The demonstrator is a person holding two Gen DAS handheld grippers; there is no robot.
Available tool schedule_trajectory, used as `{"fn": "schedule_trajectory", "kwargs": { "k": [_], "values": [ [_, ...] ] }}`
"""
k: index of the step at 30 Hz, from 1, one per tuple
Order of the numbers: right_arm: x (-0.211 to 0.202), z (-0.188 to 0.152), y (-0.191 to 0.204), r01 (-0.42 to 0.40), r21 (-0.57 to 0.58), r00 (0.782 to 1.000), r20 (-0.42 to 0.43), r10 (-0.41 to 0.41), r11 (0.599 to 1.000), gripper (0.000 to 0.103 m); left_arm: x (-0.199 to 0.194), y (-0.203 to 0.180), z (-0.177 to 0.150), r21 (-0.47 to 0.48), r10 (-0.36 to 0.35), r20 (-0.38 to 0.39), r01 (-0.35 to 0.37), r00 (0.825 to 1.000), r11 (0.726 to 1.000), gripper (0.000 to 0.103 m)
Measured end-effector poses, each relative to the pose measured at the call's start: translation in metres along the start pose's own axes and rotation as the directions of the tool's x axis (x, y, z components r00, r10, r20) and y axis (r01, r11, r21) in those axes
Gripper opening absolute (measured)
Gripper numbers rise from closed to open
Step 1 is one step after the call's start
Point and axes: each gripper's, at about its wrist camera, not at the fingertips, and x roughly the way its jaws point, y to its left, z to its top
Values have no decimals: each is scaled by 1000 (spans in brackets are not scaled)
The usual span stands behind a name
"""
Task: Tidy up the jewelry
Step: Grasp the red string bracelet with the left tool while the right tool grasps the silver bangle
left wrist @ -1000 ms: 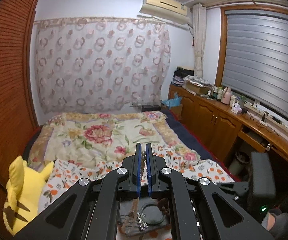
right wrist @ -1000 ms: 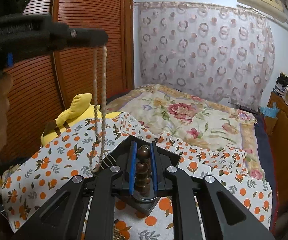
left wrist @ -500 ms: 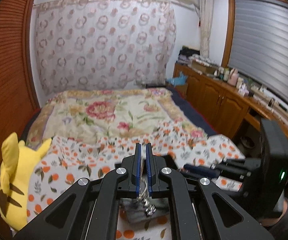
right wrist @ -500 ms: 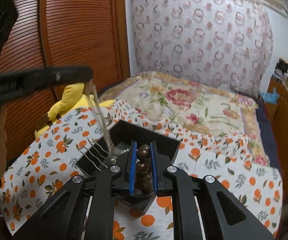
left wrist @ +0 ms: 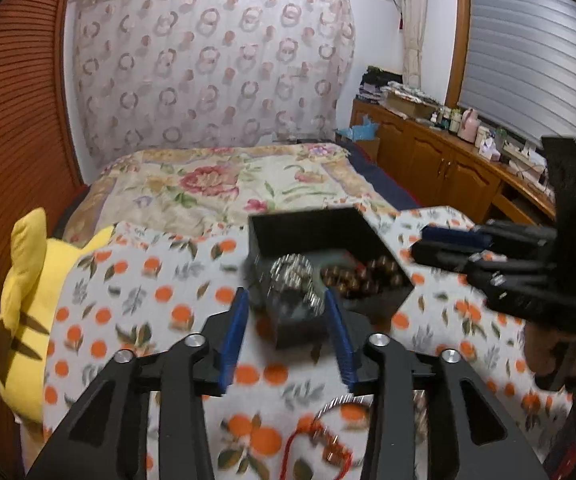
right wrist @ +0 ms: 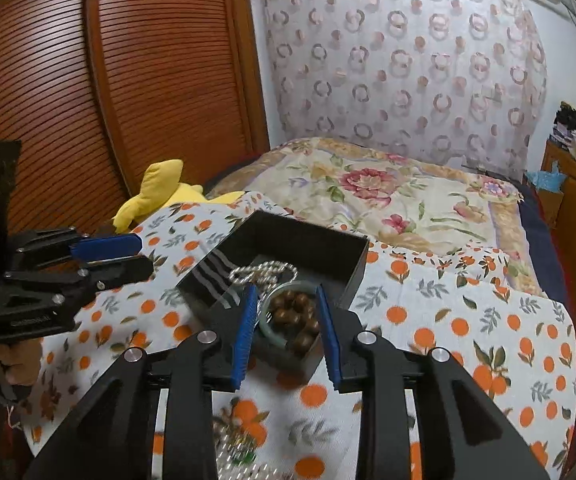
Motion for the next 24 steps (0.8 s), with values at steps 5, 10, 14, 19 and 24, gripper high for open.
{"fn": "schedule_trajectory", "kwargs": {
  "k": [5, 10, 14, 19, 24],
  "values": [
    [-16, -24, 14, -15, -11, 1000, -12, 15, 1000, 33, -6, 6, -35, 9, -2, -47, 2, 999, 1000, 43],
    [-17, -49, 28, -39, -21, 998, -55, 38, 999, 33, -7, 8, -64, 26, -4, -106, 7, 994, 1000, 43],
    [-12, -56, 34, -55, -18, 996, -71, 53, 998, 33, -4, 6, -80, 47, 2, -142, 5, 990, 999, 43],
    [-4, -63, 48, -75, -37, 992, -100, 71, 996, 33, -1, 1, -88, 63, -3, -171, 14, 985, 998, 40],
    [4, -65, 62, -80, -71, 990, -119, 71, 994, 33, 6, -3, -90, 75, -8, -198, 23, 980, 997, 22]
  ]
}}
